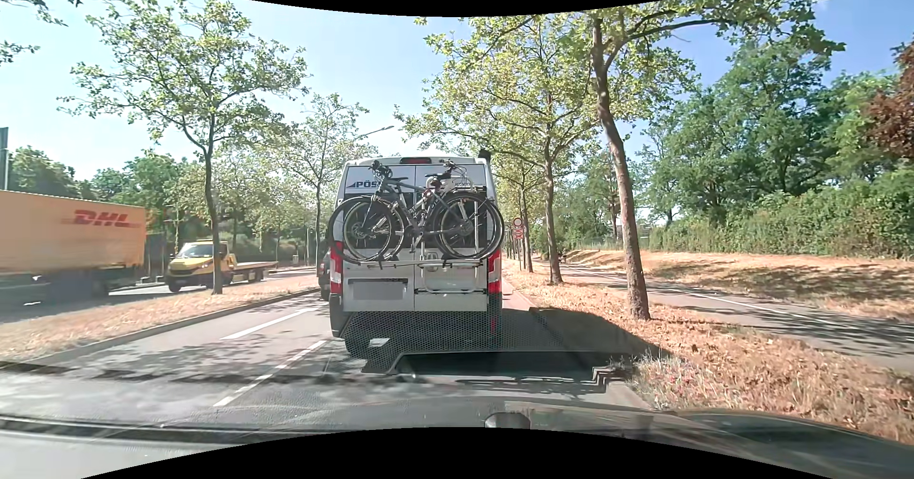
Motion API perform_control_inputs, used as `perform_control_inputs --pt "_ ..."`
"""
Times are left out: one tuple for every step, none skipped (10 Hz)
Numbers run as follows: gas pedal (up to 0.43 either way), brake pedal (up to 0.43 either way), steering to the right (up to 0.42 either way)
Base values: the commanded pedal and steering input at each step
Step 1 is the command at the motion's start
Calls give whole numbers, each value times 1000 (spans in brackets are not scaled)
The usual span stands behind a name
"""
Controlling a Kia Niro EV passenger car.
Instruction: Follow the waypoints while adhering to traffic rules and regulations
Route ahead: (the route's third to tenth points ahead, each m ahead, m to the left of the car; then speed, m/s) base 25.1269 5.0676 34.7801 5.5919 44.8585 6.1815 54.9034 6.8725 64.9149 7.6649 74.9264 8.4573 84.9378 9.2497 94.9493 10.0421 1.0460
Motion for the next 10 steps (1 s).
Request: perform_control_inputs --pt "0 0 3" --pt "0 0 4" --pt "0 0 4" --pt "0 0 4" --pt "0 0 5" --pt "47 0 6" --pt "79 0 6" --pt "79 0 6" --pt "79 0 6" --pt "79 0 6"
